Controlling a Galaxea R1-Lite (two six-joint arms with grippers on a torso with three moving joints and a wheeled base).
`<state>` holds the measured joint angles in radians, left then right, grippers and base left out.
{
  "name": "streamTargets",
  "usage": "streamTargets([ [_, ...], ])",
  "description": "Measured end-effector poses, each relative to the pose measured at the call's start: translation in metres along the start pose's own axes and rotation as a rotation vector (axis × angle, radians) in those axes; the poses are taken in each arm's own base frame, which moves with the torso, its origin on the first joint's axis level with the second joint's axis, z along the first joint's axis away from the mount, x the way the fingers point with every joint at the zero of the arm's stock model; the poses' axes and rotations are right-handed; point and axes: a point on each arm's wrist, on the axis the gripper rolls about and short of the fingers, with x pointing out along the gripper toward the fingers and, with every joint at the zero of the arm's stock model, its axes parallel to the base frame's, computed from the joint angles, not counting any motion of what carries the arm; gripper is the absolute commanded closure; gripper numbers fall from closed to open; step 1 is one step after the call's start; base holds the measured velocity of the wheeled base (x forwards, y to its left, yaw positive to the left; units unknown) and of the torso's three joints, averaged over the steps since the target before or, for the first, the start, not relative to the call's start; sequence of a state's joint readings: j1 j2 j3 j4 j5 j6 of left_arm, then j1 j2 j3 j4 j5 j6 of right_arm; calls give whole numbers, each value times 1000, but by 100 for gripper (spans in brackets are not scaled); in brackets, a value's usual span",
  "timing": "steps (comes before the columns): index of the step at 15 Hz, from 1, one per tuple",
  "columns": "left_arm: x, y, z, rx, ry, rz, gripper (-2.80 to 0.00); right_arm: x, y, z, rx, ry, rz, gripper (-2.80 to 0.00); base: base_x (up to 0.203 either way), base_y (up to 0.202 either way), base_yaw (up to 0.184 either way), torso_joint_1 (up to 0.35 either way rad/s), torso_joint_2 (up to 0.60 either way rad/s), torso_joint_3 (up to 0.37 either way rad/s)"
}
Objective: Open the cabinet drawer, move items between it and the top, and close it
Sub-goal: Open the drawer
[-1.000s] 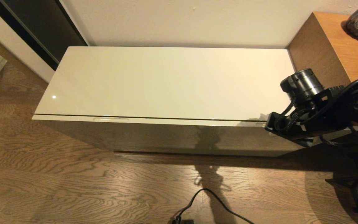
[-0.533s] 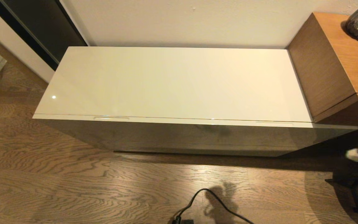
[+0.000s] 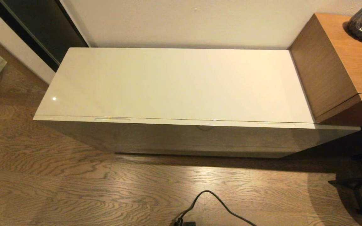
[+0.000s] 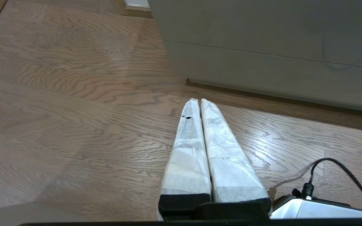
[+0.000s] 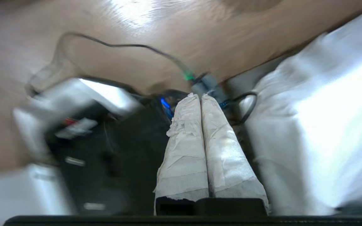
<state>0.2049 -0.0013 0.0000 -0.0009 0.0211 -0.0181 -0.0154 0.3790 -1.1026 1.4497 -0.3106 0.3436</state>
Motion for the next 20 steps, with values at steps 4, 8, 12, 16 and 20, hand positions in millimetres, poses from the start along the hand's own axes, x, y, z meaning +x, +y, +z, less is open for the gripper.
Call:
streamTargets([
  [4, 0, 0, 0, 1, -1, -1, 0, 25, -4, -30, -193, -265, 55, 0, 0, 0, 0, 0, 0, 0],
  [8, 0, 0, 0, -1, -1, 0, 0, 83, 14, -40, -274, -471, 109, 0, 0, 0, 0, 0, 0, 0],
  [12, 0, 0, 0, -1, -1, 0, 0, 148, 36, -53, -284, -615, 281, 0, 0, 0, 0, 0, 0, 0],
  [16, 0, 0, 0, -2, -2, 0, 0, 156, 40, -58, -300, -618, 416, 0, 0, 0, 0, 0, 0, 0],
  [20, 0, 0, 0, -2, -2, 0, 0, 155, 40, -56, -270, -656, 420, 0, 0, 0, 0, 0, 0, 0],
])
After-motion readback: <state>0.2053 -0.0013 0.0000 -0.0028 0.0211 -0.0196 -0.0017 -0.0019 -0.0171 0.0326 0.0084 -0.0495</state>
